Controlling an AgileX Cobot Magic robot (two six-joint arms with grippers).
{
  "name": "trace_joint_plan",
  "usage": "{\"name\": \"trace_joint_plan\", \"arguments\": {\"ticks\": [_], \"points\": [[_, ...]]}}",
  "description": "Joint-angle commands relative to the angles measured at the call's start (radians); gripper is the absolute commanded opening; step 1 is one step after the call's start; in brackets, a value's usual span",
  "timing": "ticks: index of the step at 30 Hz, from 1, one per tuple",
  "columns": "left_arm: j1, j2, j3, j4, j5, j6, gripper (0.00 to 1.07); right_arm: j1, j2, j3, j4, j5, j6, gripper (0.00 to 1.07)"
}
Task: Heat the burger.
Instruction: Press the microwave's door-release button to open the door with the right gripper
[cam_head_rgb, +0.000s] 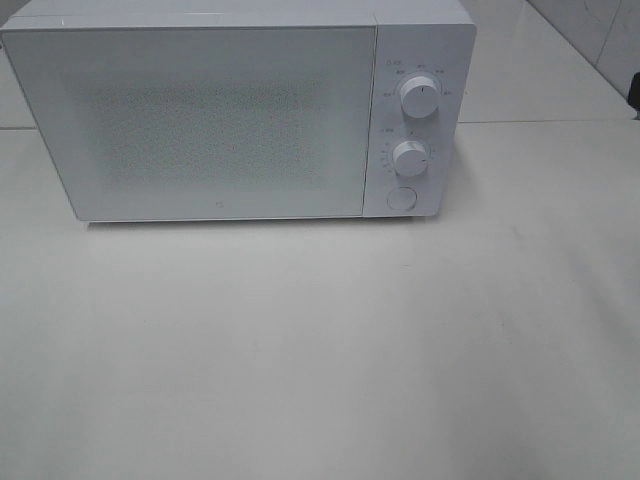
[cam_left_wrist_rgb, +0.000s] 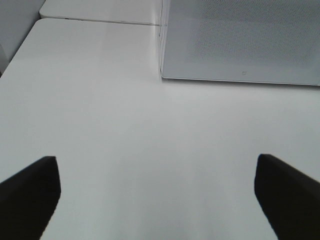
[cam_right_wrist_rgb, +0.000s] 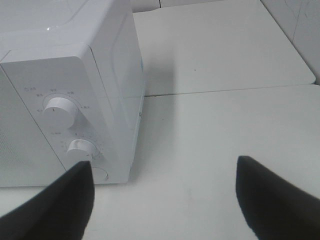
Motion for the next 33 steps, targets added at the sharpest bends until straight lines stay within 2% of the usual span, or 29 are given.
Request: {"name": "trace_joint_plan", "arguments": {"ticks": [1,12,19,24,26,28,29,30,32,33], "points": [[0.002,-0.016,0.003,-0.007,-0.011,0.0,0.98,-0.005,0.058,0.002,-0.008,-0.116,-0.006,0.76],[0.002,-0.016,0.003,-0.007,-0.011,0.0,0.98,-0.005,0.248,0.07,-0.034,-0.547,-0.04,0.76],[0.002,-0.016,0.003,-0.007,-0.011,0.0,0.98,-0.004,0.394,0.159,0.108,-0.852,-0.176,0.76],[0.002,-0.016,0.003,-0.007,-0.011,0.0,0.98,0.0,0.465,0.189,0.154,-0.951,-0.189,0.76],[0.002,-0.016,0.003,-0.007,-0.011,0.0,0.98,0.033,0.505,0.191,0.204,-0.982,-0.204,0.76],[0.002,-0.016,0.003,-0.007,-0.011,0.0,0.98,0.118,0.564,0.191,0.291,-1.03,-0.272,0.76],[0.002,-0.016,0.003,-0.007,-0.011,0.0,0.98,0.118,0.564,0.191,0.291,-1.03,-0.272,0.76],[0.002,-0.016,0.003,-0.007,-0.011,0.0,0.98,0.177,0.604,0.191,0.361,-1.068,-0.316,0.76],[0.002,-0.016,0.003,-0.007,-0.011,0.0,0.98,0.211,0.626,0.191,0.395,-1.092,-0.329,0.76],[0.002,-0.016,0.003,-0.007,-0.011,0.0,0.98,0.266,0.667,0.191,0.451,-1.137,-0.342,0.76]]}}
